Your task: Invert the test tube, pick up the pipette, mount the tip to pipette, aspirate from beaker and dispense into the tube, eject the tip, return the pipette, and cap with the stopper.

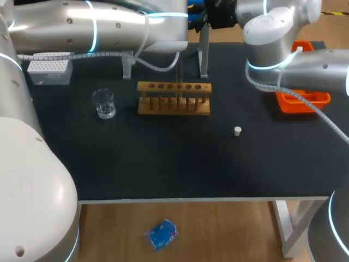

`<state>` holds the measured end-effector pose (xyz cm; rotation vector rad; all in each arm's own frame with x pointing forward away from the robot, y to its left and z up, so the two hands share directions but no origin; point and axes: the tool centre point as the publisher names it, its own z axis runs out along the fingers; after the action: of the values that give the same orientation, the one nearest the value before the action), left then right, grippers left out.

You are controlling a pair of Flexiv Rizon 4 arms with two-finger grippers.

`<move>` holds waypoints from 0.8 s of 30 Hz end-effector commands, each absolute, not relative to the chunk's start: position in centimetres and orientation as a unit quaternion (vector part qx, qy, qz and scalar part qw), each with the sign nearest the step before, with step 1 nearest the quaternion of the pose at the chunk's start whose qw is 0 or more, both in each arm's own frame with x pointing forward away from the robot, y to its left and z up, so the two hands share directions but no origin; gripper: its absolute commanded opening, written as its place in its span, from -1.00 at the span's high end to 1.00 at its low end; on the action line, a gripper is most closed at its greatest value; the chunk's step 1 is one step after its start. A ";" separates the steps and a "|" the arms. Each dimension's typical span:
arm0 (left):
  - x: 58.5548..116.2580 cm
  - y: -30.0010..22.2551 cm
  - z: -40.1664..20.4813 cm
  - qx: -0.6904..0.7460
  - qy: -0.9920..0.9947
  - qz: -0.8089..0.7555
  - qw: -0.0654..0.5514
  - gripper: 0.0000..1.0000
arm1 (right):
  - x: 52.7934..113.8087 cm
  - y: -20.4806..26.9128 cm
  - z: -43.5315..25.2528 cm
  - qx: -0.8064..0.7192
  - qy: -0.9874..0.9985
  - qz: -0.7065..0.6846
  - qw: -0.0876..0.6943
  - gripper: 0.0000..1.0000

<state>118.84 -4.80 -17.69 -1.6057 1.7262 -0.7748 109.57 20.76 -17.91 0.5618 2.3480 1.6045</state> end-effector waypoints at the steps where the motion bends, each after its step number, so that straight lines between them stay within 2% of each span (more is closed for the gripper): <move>1: 119.2 -5.1 -17.8 -0.620 0.665 -0.276 0.311 1.00 | 109.6 20.6 -17.8 0.192 0.805 0.549 0.120 -1.00; 24: 118.8 -5.2 -19.9 -0.629 0.672 -0.259 0.293 1.00 | 109.6 20.6 -17.8 0.192 0.805 0.549 0.120 -1.00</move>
<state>118.29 -5.18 -19.92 -1.6587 1.7696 -0.7157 109.56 20.76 -17.87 0.5616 2.3488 1.6034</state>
